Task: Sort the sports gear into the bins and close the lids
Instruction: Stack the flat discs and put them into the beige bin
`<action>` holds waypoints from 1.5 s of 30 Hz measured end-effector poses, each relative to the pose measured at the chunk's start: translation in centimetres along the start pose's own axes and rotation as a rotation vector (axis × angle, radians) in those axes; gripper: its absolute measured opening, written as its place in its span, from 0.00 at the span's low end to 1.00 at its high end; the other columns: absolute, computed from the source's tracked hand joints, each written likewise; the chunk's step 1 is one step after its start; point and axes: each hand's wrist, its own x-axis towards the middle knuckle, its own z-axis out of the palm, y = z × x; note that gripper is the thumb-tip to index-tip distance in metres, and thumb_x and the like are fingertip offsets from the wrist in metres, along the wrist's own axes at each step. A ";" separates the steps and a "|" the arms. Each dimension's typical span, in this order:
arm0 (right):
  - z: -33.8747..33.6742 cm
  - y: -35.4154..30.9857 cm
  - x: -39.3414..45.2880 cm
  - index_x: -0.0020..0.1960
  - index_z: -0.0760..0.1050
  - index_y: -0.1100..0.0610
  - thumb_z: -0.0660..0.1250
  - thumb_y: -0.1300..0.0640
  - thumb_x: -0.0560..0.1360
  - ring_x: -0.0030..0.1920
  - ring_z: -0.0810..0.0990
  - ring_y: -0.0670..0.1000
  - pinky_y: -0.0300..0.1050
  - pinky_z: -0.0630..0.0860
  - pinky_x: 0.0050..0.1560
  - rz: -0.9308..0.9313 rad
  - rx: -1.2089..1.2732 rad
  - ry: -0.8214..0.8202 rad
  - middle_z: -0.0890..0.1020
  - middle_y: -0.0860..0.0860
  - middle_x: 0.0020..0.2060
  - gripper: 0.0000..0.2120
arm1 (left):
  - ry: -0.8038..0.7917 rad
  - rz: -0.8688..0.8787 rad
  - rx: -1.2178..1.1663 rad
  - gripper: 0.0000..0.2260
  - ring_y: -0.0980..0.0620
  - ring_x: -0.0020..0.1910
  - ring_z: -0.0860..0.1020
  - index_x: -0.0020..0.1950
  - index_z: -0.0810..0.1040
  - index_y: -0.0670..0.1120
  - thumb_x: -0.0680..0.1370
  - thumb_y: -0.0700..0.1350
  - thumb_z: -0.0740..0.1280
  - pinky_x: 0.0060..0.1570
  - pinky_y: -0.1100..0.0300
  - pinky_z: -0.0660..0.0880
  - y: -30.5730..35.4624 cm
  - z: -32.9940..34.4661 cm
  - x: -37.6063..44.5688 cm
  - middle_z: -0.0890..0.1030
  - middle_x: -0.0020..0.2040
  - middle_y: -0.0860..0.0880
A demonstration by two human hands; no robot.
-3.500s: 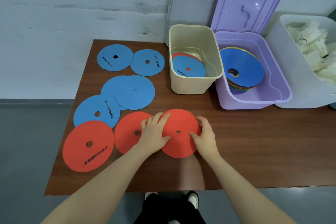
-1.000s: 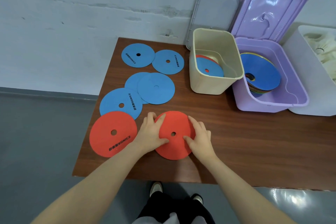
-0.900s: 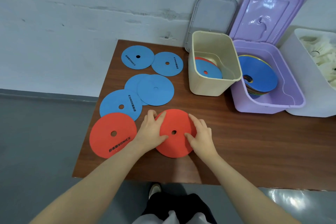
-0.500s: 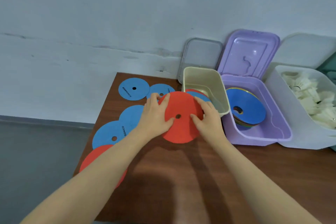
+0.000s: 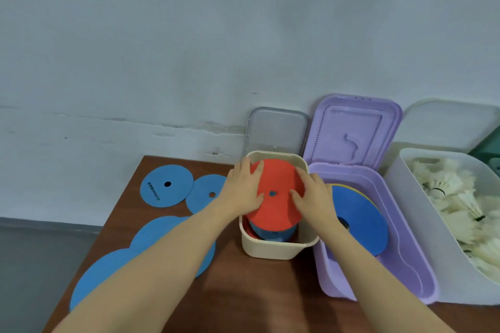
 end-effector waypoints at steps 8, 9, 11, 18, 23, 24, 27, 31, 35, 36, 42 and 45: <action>2.3 0.2 -0.3 0.68 0.67 0.50 0.61 0.48 0.76 0.60 0.67 0.58 0.51 0.60 0.59 -0.061 -0.156 -0.066 0.70 0.53 0.62 0.21 | -0.075 0.027 0.066 0.27 0.43 0.67 0.61 0.75 0.56 0.47 0.78 0.54 0.58 0.64 0.51 0.59 -2.2 0.9 -0.3 0.60 0.73 0.45; 2.4 -0.2 -0.6 0.67 0.68 0.50 0.61 0.48 0.76 0.60 0.68 0.58 0.52 0.61 0.59 -0.071 -0.138 -0.056 0.71 0.52 0.61 0.21 | -0.056 0.021 0.045 0.27 0.44 0.68 0.61 0.75 0.56 0.47 0.79 0.54 0.58 0.65 0.52 0.58 -2.5 0.7 -0.9 0.60 0.73 0.45; 2.6 -1.2 -1.5 0.66 0.70 0.51 0.61 0.49 0.75 0.59 0.70 0.58 0.53 0.62 0.59 -0.098 -0.085 -0.017 0.73 0.52 0.59 0.20 | -0.025 0.002 -0.006 0.26 0.44 0.70 0.59 0.75 0.56 0.47 0.80 0.53 0.57 0.67 0.52 0.56 -3.3 0.3 -2.5 0.60 0.73 0.45; 3.6 -8.1 -6.4 0.60 0.76 0.55 0.57 0.48 0.72 0.51 0.75 0.59 0.52 0.69 0.50 -0.196 -0.024 0.040 0.78 0.53 0.52 0.21 | 0.017 0.014 0.049 0.25 0.47 0.73 0.55 0.76 0.53 0.47 0.81 0.53 0.54 0.70 0.53 0.53 -7.5 -2.2 -10.7 0.56 0.76 0.46; 6.3 -14.2 -10.7 0.61 0.75 0.56 0.66 0.55 0.74 0.52 0.74 0.58 0.51 0.66 0.51 -0.260 0.010 0.057 0.77 0.52 0.52 0.16 | 0.012 -0.020 0.053 0.25 0.47 0.72 0.57 0.76 0.56 0.46 0.81 0.53 0.55 0.69 0.53 0.54 -12.7 -2.8 -17.9 0.58 0.75 0.46; 7.0 -15.4 -11.8 0.61 0.75 0.56 0.66 0.55 0.74 0.52 0.73 0.57 0.51 0.66 0.52 -0.272 0.018 0.041 0.77 0.53 0.53 0.16 | -0.001 -0.035 0.046 0.25 0.47 0.72 0.58 0.76 0.56 0.46 0.81 0.53 0.55 0.68 0.53 0.55 -13.9 -2.6 -19.4 0.59 0.75 0.46; 9.9 -18.5 -15.4 0.60 0.76 0.56 0.65 0.53 0.74 0.51 0.75 0.57 0.50 0.67 0.50 -0.275 0.027 -0.038 0.78 0.53 0.51 0.16 | -0.052 -0.098 -0.006 0.24 0.46 0.71 0.59 0.75 0.58 0.46 0.80 0.52 0.55 0.67 0.52 0.56 -17.3 -1.2 -24.2 0.60 0.74 0.46; 14.0 -21.7 -19.6 0.62 0.74 0.53 0.61 0.47 0.75 0.55 0.72 0.56 0.47 0.63 0.52 -0.230 0.010 -0.183 0.75 0.51 0.54 0.18 | -0.199 -0.231 -0.012 0.25 0.45 0.70 0.59 0.75 0.58 0.47 0.80 0.53 0.56 0.67 0.52 0.56 -20.8 1.5 -30.3 0.60 0.73 0.46; 17.3 -23.4 -23.1 0.66 0.70 0.51 0.60 0.40 0.75 0.62 0.66 0.55 0.49 0.60 0.59 -0.156 -0.057 -0.344 0.69 0.50 0.62 0.23 | -0.371 -0.330 -0.026 0.30 0.43 0.70 0.59 0.76 0.52 0.46 0.79 0.57 0.57 0.67 0.50 0.57 -22.5 4.6 -34.8 0.58 0.74 0.43; 17.9 -23.7 -23.9 0.66 0.70 0.51 0.60 0.39 0.74 0.63 0.65 0.55 0.50 0.60 0.61 -0.138 -0.060 -0.362 0.68 0.51 0.63 0.24 | -0.394 -0.342 -0.038 0.32 0.42 0.71 0.59 0.76 0.50 0.46 0.78 0.58 0.57 0.68 0.49 0.57 -22.7 5.2 -35.8 0.56 0.74 0.42; 20.3 -25.0 -28.0 0.74 0.56 0.50 0.63 0.39 0.73 0.71 0.56 0.58 0.54 0.54 0.69 0.023 -0.038 -0.400 0.55 0.54 0.73 0.35 | -0.322 -0.322 -0.077 0.30 0.41 0.74 0.51 0.77 0.48 0.48 0.80 0.56 0.56 0.70 0.47 0.51 -22.2 7.4 -38.3 0.48 0.77 0.45; 20.4 -25.5 -28.2 0.73 0.59 0.51 0.68 0.44 0.71 0.70 0.55 0.57 0.54 0.52 0.69 0.123 0.078 -0.368 0.57 0.53 0.72 0.35 | -0.247 -0.297 -0.122 0.29 0.43 0.74 0.50 0.76 0.53 0.50 0.78 0.54 0.60 0.70 0.48 0.49 -22.3 7.8 -38.2 0.52 0.76 0.45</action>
